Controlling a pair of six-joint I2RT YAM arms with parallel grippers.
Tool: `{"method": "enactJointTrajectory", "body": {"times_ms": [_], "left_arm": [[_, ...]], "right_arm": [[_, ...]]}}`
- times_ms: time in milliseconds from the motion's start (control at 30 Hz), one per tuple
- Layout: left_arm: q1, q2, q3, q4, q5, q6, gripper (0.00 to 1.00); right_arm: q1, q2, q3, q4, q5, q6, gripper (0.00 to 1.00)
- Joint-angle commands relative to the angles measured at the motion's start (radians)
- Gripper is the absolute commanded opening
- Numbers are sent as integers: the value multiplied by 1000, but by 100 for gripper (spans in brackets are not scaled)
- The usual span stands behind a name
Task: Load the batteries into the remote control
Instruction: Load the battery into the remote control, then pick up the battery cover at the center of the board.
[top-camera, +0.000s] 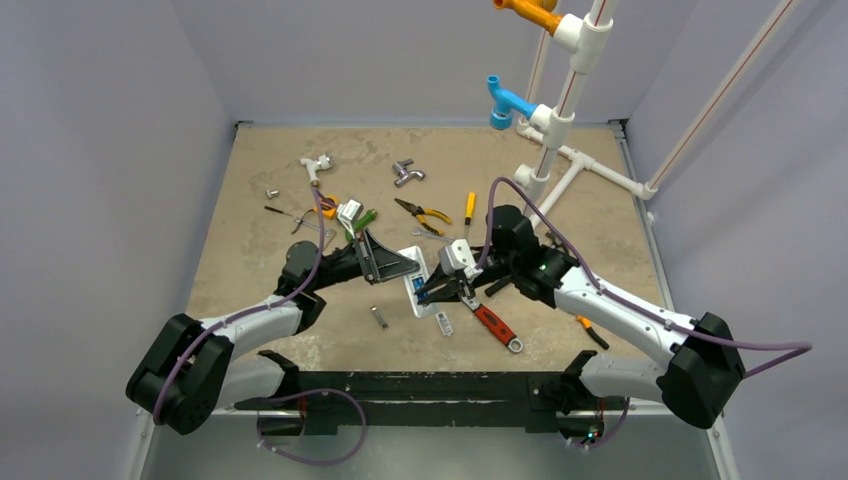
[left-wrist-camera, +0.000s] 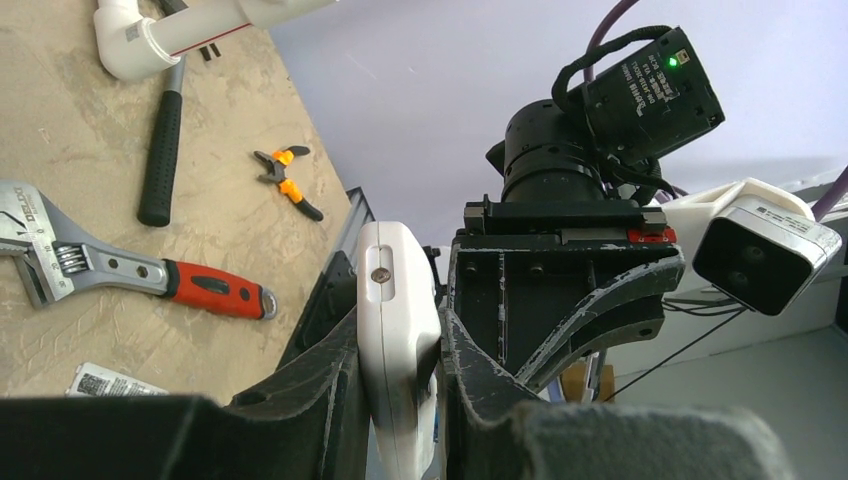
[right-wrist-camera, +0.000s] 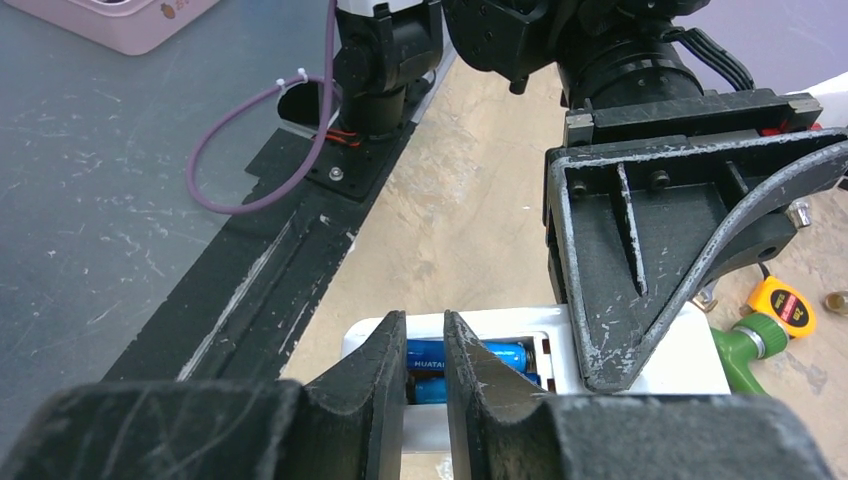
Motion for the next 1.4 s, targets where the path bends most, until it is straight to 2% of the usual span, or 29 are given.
{"method": "enactJointTrajectory", "body": {"times_ms": [0,433,600,733,833,933,1067,1233,1367], "left_arm": [[-19,-32,12,99,32,-17,0],[-28,-41,14,107,33,-14,0],[-27,-42,15,86,30,6,0],[-26,-49,17,33,16,38,0],[-13,-66,24,-35,-2,63,0],[17,-75,29,-102,-23,88,0],[78,-79,43,-193,-25,115,0],[160,-132,58,-318,-6,166,0],[195,-220,122,-554,-23,277,0]], "right_arm": [[-26,17,-40,56,66,15,16],[-33,43,-64,143,113,36,14],[-33,6,-67,175,100,74,14],[-33,-63,-65,207,95,127,19],[-33,-133,-96,313,98,250,25],[-33,-198,-153,467,216,411,32],[-34,-264,-219,488,432,511,42],[-34,-298,-215,353,658,615,47],[-33,-300,-201,250,805,651,47]]}}
